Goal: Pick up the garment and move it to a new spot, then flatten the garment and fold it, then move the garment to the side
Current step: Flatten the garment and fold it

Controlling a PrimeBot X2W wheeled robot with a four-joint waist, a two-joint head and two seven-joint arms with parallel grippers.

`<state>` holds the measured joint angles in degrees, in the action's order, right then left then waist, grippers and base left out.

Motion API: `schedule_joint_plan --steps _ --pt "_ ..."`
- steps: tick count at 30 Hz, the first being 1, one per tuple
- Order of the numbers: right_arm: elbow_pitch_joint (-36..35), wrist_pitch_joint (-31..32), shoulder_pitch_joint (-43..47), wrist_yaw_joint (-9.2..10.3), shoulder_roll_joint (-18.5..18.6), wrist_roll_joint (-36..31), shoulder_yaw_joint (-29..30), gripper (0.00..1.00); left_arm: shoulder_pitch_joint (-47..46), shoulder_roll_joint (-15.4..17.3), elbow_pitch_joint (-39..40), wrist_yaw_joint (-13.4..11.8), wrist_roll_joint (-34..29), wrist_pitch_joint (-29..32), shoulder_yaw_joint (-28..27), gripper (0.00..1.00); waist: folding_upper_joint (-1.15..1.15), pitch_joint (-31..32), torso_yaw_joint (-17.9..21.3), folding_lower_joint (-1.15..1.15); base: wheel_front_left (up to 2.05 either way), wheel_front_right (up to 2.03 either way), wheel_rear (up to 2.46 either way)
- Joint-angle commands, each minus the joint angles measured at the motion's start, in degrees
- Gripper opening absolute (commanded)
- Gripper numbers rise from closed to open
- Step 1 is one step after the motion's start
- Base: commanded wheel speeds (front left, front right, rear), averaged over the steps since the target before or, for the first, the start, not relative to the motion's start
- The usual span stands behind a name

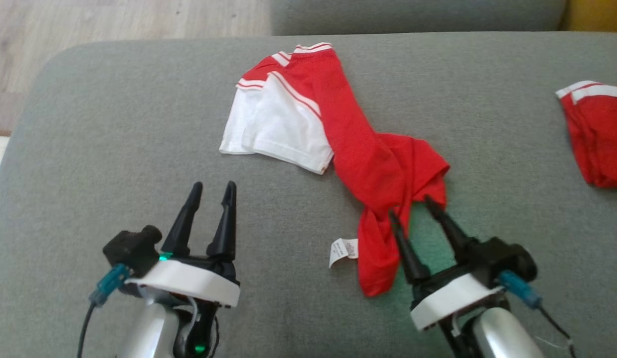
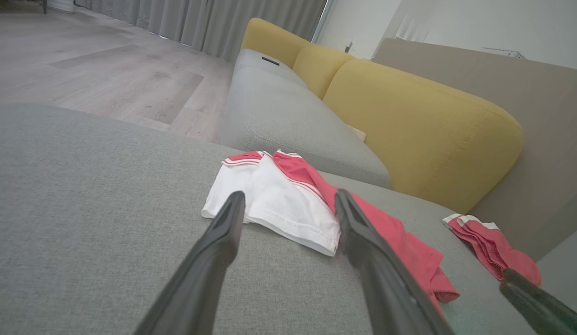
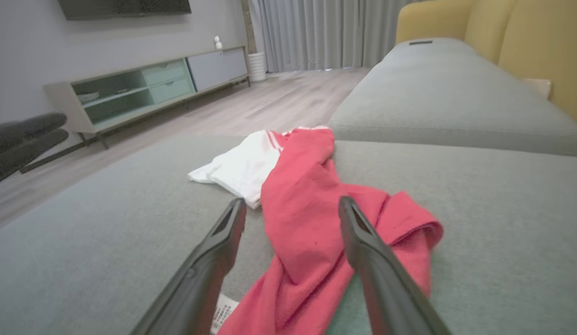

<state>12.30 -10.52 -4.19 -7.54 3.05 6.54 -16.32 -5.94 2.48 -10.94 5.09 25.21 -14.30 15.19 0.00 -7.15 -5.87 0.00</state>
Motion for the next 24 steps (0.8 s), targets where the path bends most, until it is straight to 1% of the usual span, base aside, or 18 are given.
schedule_joint_plan --steps 1,6,8,9,16,19,20,21,22,24 --pt "-0.1 1.2 -2.5 0.05 -0.2 -0.5 -2.5 1.00 -2.3 0.4 1.6 0.1 -0.2 -0.7 -1.1 1.00 0.00 -0.5 -1.0 0.00 0.00 0.00 0.00" --pt "5.0 4.3 -4.2 0.05 0.3 -1.3 -5.8 1.00 -2.5 0.4 1.4 0.0 0.3 -0.7 -0.3 1.00 0.00 -1.5 -2.6 0.00 0.00 0.00 0.00" --pt "7.5 6.1 -5.0 0.05 0.3 -1.4 -6.4 1.00 -2.7 0.4 1.3 0.0 0.5 -0.7 0.0 1.00 0.00 -2.1 -3.3 0.00 0.00 0.00 0.00" --pt "7.5 6.1 -5.0 0.05 0.3 -1.4 -6.4 1.00 -2.7 0.4 1.3 0.0 0.5 -0.7 0.0 1.00 0.00 -2.1 -3.3 0.00 0.00 0.00 0.00" --pt "14.9 10.4 -6.9 0.05 0.5 -2.3 -8.1 1.00 -3.4 0.4 1.1 -0.2 1.0 -0.7 0.7 1.00 0.00 -3.2 -5.1 0.00 0.00 0.00 0.00" --pt "16.6 11.0 -7.8 0.05 0.7 -2.2 -9.4 1.00 -3.4 0.4 1.0 -0.2 1.1 -0.7 0.6 1.00 0.00 -3.3 -5.2 0.00 0.00 0.00 0.00" --pt "17.0 11.0 -8.2 0.05 0.9 -2.5 -9.8 0.68 -3.4 0.4 1.0 -0.3 1.1 -0.7 0.5 1.00 0.00 -3.3 -5.1 0.00 0.00 0.00 0.00" --pt "17.2 10.8 -8.7 0.05 1.1 -2.7 -10.1 0.15 -3.4 0.4 1.0 -0.4 1.1 -0.7 0.3 1.00 0.00 -3.2 -4.9 0.00 0.00 0.00 0.00" --pt "17.3 10.4 -9.0 0.05 1.2 -2.7 -10.0 0.00 -3.3 0.4 1.0 -0.4 1.1 -0.7 0.2 1.00 0.00 -3.1 -4.7 0.00 0.00 0.00 0.00" --pt "17.0 9.6 -9.7 0.05 1.5 -2.4 -9.3 0.00 -3.3 0.4 0.9 -0.4 1.0 -0.7 0.1 1.00 0.00 -2.8 -4.0 0.00 0.00 0.00 0.00"
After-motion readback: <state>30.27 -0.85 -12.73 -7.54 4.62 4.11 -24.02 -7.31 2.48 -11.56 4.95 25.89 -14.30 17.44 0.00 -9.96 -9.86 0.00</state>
